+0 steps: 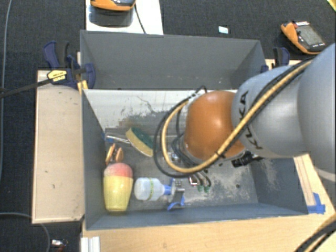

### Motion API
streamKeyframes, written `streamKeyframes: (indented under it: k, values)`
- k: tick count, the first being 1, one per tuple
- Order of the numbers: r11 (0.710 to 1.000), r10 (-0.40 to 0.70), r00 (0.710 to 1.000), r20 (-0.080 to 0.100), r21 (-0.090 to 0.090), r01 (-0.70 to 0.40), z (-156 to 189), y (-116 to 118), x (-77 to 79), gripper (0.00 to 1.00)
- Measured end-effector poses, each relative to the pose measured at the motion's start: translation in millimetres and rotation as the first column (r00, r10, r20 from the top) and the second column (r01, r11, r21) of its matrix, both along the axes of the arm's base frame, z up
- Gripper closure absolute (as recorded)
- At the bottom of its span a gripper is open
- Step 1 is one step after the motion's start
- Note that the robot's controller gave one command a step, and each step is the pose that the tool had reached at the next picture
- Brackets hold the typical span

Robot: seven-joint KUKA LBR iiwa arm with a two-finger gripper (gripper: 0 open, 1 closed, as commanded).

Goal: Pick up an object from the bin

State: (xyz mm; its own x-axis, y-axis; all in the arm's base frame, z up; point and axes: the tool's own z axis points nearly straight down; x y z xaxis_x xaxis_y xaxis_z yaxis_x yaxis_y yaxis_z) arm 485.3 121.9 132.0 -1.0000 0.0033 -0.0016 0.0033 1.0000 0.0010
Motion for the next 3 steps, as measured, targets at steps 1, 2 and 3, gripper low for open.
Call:
streamKeyframes:
  k: [1,2,3]
  values:
    - [0.996,-0.089,0.996,-0.002,0.000,0.089,-62.7,8.7,-1.4,0.00]
    - [0.994,-0.106,0.994,0.005,0.002,0.106,-61.7,16.5,-4.3,0.00]
    - [0.995,-0.095,0.995,0.004,0.002,0.095,-63.5,12.1,-2.4,0.00]
